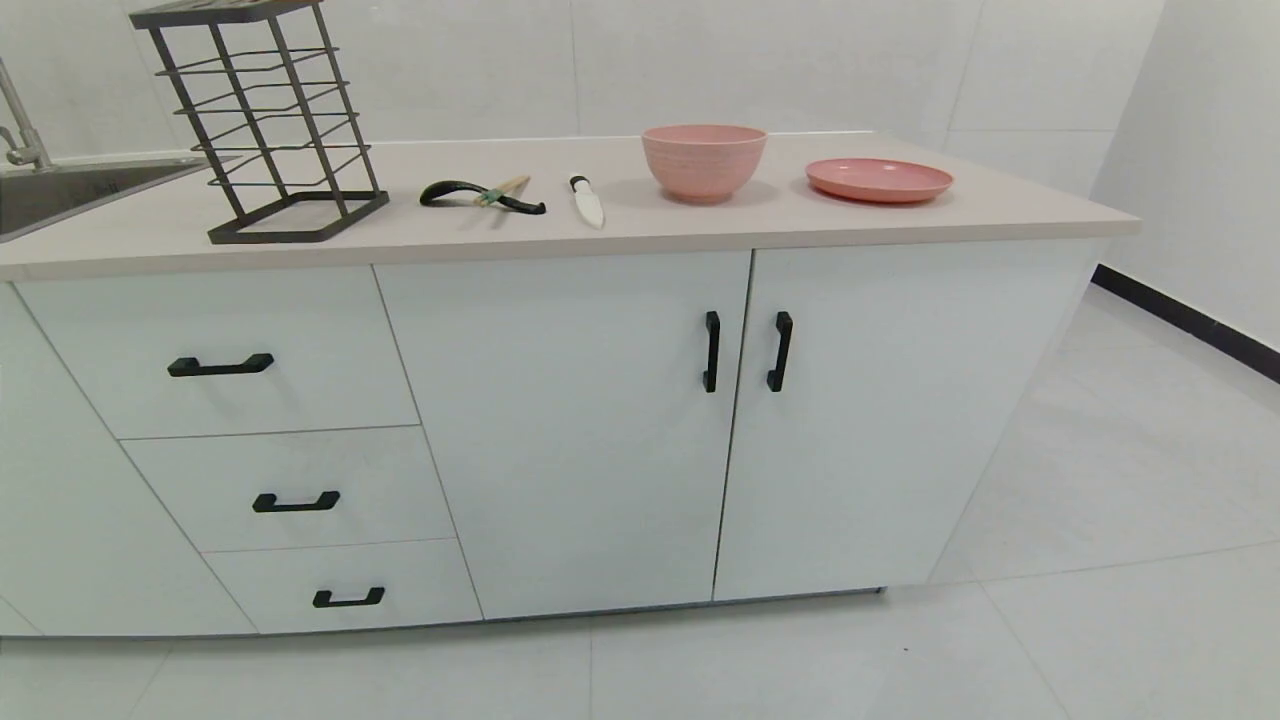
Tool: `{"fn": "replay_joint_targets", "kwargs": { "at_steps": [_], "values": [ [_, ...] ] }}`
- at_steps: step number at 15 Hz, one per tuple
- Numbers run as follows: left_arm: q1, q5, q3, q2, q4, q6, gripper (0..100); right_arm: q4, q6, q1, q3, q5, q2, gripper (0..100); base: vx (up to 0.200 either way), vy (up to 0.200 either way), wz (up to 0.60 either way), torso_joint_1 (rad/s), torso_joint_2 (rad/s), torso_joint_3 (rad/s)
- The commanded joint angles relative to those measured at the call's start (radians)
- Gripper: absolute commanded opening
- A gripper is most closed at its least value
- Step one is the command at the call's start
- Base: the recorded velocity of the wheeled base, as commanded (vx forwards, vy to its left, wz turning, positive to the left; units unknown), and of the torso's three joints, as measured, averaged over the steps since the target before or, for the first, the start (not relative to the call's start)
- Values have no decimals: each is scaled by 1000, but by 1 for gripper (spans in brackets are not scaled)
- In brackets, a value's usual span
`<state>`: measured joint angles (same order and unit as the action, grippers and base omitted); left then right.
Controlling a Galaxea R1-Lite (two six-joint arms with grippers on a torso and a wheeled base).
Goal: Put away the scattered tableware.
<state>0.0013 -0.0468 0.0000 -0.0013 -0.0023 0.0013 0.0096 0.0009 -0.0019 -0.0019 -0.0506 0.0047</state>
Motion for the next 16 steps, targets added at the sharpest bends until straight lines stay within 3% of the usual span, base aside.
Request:
{"fn": "replay_joint_targets", "kwargs": {
  "at_steps": [1,16],
  "values": [
    [0,-1,0,3,-1,-1,100,0,-5,0,0,-2,1,100,0,0,0,0,0,0],
    [0,10,0,1,-1,11,100,-23,4,-1,2,11,1,100,0,0,0,0,0,0]
  ]
}}
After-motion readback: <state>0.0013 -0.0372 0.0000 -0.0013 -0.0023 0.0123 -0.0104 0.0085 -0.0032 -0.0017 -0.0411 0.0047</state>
